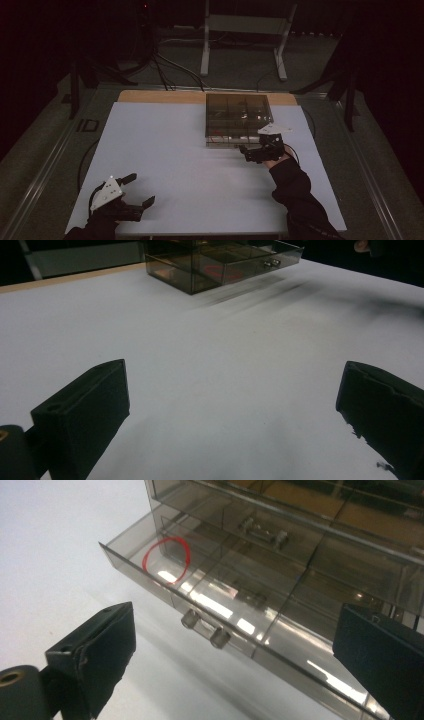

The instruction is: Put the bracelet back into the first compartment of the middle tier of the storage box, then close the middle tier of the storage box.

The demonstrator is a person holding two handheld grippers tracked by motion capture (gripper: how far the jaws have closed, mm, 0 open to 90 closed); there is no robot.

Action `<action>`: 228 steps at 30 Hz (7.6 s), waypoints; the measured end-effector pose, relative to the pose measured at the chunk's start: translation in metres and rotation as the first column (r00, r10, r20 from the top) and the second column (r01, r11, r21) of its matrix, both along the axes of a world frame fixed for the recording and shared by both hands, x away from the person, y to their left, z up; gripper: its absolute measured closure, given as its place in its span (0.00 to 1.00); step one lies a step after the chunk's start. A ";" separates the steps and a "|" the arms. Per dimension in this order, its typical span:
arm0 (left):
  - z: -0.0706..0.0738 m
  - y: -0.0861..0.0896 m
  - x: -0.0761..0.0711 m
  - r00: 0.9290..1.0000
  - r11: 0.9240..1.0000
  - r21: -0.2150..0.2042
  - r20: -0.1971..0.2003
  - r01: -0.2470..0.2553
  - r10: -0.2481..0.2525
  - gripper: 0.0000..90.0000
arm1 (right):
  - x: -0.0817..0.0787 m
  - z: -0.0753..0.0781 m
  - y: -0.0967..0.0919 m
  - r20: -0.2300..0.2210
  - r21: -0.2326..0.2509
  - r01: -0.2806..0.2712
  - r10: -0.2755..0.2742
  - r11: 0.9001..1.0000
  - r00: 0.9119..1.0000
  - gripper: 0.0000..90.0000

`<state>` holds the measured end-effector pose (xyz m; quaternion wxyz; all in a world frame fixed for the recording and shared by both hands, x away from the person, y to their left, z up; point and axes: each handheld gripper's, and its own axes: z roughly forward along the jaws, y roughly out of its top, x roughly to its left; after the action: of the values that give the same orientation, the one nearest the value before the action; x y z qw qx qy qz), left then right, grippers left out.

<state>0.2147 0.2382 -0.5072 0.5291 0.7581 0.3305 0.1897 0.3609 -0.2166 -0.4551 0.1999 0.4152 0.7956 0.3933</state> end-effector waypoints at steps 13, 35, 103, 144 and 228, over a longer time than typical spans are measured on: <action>0.000 0.000 0.000 1.000 1.000 -0.001 -0.002 0.000 0.000 0.02 | -0.008 -0.011 -0.003 0.000 -0.008 0.033 -0.033 0.999 0.999 0.05; 0.000 0.001 0.000 1.000 1.000 -0.001 -0.001 0.001 -0.001 0.02 | -0.019 -0.032 0.004 -0.051 -0.042 0.035 -0.037 0.999 0.998 0.05; -0.001 -0.001 0.001 1.000 1.000 0.002 -0.008 0.004 -0.004 0.02 | -0.020 -0.028 0.007 -0.009 -0.110 0.062 -0.063 0.992 0.998 1.00; -0.001 -0.001 0.001 1.000 1.000 0.003 -0.007 0.002 -0.002 0.02 | -0.004 -0.040 0.017 0.011 -0.167 0.071 -0.070 0.983 0.997 1.00; 0.000 -0.001 0.001 1.000 1.000 0.008 -0.003 0.006 -0.006 0.02 | 0.009 -0.037 0.014 -0.002 -0.168 0.108 -0.110 0.980 0.994 1.00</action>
<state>0.2154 0.2367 -0.5076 0.5263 0.7614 0.3285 0.1881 0.3699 -0.2029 -0.4925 0.2508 0.4420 0.8031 0.3110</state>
